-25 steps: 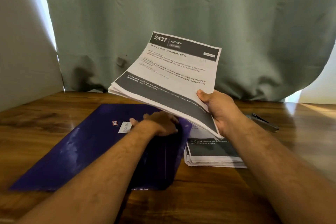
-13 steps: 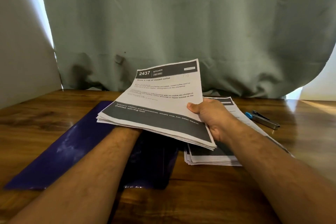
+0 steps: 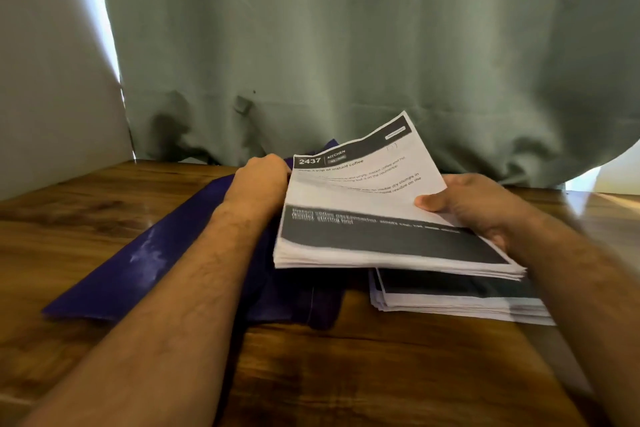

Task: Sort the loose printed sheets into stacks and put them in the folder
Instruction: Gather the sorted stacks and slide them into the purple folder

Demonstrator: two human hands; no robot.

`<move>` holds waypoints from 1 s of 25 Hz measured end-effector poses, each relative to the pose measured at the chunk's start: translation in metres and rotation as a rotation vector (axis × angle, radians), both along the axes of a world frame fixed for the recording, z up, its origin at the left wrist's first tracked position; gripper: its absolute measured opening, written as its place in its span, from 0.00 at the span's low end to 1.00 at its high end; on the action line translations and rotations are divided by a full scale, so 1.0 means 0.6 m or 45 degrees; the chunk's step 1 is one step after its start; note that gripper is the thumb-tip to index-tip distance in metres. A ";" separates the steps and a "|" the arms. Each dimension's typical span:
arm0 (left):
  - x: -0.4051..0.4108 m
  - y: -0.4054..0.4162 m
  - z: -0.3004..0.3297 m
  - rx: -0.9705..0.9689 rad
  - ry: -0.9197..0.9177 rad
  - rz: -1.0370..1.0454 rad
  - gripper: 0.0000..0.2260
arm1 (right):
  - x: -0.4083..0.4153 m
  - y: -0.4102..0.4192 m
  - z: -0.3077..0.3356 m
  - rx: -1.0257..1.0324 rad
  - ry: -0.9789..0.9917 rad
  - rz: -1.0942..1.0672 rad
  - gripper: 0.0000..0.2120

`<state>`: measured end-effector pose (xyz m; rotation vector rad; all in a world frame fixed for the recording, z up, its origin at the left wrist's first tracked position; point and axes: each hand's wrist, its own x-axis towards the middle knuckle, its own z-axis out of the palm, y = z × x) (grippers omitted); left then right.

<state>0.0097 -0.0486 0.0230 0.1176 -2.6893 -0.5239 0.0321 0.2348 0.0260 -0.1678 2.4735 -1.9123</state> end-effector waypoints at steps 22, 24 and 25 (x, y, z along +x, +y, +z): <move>0.043 0.057 0.025 0.211 -0.096 -0.132 0.19 | -0.031 -0.002 0.010 0.360 0.124 -0.112 0.08; 0.044 0.060 0.024 0.230 -0.024 -0.106 0.16 | -0.027 -0.020 0.010 0.309 0.125 -0.116 0.07; 0.046 0.062 0.023 0.228 0.002 -0.090 0.16 | -0.024 -0.029 0.010 0.288 0.123 -0.122 0.06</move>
